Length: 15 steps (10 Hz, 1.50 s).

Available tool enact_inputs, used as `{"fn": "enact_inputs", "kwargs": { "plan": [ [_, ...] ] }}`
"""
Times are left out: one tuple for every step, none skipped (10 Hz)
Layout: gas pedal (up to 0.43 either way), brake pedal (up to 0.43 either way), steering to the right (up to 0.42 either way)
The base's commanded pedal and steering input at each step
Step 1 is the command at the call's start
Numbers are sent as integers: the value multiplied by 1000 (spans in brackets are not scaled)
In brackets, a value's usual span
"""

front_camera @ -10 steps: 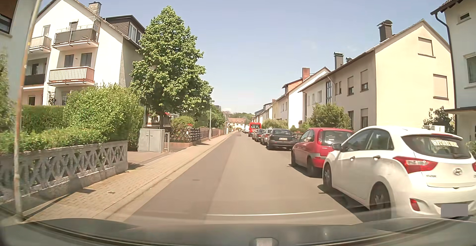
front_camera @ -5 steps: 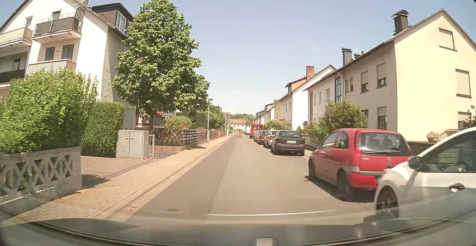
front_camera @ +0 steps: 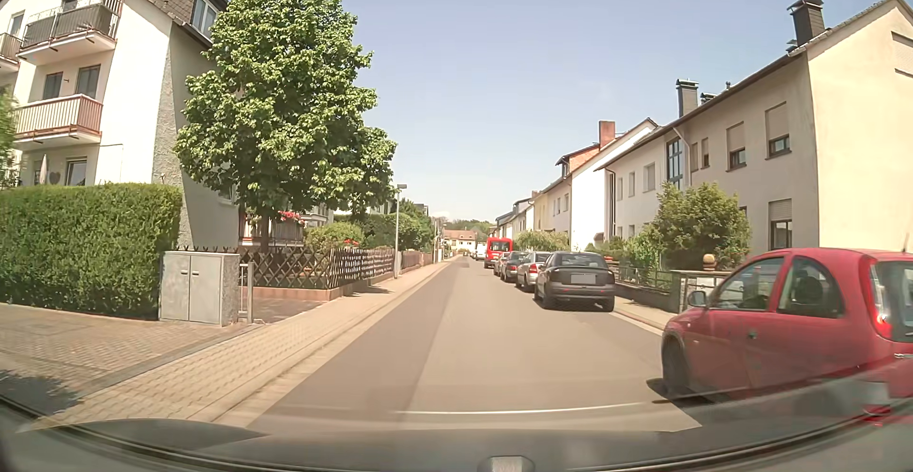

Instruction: Follow the waypoints while adhering to traffic rules and regulations

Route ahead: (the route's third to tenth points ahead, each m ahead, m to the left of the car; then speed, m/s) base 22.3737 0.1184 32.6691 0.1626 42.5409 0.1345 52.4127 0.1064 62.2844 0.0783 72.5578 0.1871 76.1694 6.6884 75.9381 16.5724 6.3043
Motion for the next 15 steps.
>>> {"fn": "enact_inputs", "kwargs": {
  "plan": [
    [169,0,-10],
    [169,0,-11],
    [169,0,-11],
    [169,0,-11],
    [169,0,-11],
    [169,0,-12],
    [169,0,-13],
    [169,0,-13],
    [169,0,-13],
    [169,0,-12],
    [189,0,-10],
    [189,0,-5],
    [189,0,0],
    [189,0,6],
    [197,0,10]
  ]
}}
